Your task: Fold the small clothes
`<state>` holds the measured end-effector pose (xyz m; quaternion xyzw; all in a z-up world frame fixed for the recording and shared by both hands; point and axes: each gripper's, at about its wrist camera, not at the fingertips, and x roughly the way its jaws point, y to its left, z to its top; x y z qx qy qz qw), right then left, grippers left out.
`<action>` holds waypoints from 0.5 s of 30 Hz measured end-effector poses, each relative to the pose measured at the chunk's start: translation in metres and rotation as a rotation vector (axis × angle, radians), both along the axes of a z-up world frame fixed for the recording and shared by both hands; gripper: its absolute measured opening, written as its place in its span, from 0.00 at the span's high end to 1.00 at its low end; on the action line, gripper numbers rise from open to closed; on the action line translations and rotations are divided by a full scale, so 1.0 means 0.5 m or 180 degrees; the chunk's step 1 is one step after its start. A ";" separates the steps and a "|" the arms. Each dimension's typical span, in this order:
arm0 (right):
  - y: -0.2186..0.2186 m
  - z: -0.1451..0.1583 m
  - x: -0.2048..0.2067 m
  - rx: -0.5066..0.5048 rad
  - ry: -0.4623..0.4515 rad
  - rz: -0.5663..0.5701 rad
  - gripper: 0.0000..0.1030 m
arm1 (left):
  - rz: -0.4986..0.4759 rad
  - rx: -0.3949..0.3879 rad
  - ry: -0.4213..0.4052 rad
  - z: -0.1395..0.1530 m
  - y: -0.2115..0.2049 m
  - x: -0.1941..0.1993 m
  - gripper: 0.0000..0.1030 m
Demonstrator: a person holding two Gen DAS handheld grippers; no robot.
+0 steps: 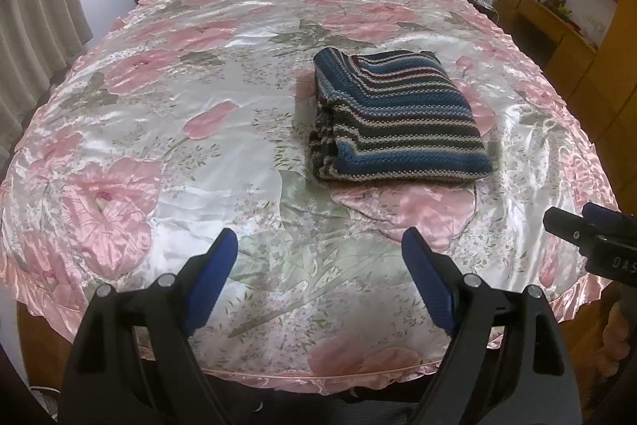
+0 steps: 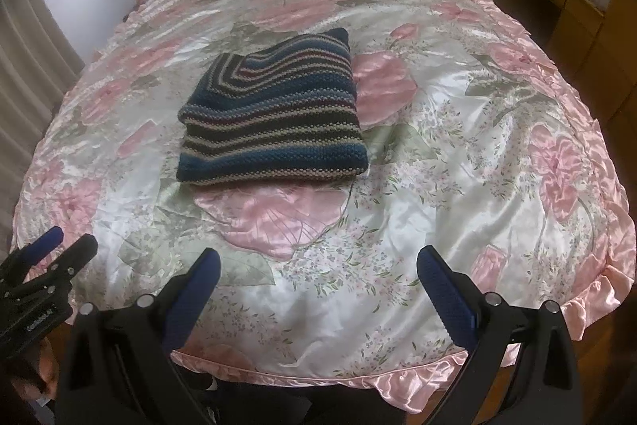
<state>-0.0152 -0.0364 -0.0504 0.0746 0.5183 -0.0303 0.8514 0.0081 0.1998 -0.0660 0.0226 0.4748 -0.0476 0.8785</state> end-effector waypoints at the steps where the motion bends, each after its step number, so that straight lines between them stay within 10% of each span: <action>1: 0.000 0.000 0.001 0.0000 0.0005 -0.0007 0.04 | 0.0007 0.0002 -0.0002 0.000 0.000 0.000 0.19; 15: -0.005 -0.006 -0.004 0.0079 0.0080 -0.0022 0.04 | 0.0025 0.0037 0.0002 -0.002 0.002 0.001 0.18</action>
